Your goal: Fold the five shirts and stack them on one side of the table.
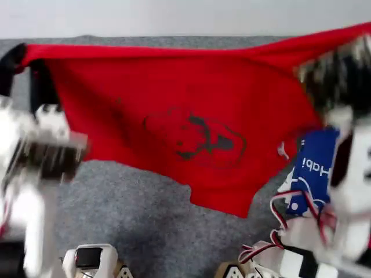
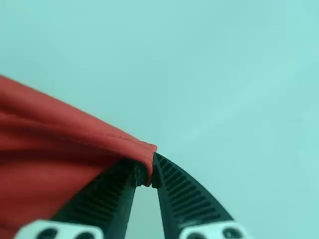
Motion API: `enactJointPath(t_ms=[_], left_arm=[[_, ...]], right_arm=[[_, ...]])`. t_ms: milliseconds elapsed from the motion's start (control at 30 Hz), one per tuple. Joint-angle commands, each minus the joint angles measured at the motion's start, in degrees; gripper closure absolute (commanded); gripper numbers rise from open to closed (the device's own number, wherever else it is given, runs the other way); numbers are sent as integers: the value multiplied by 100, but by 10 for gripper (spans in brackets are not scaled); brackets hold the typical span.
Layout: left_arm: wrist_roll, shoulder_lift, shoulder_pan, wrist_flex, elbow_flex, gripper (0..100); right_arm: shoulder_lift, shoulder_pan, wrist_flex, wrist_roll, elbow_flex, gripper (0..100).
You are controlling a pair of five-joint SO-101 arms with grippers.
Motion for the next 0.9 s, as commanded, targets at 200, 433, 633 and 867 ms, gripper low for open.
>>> enactJointPath(t_ms=[200,433,633,867], left_arm=[[-985,-1380,-62,53,-514,995],[-1073,-1380,-62,941,-347,995],[-1134,-1055,-62,862,945,995],[-1776,-738,-62,-1380,3547,995]], right_arm=[[-892,1103,215,290,-897,987],[-1235,1015,681,290,-9,986],[-1235,154,664,316,2171,987],[-1226,-910,-409,325,5486,987]])
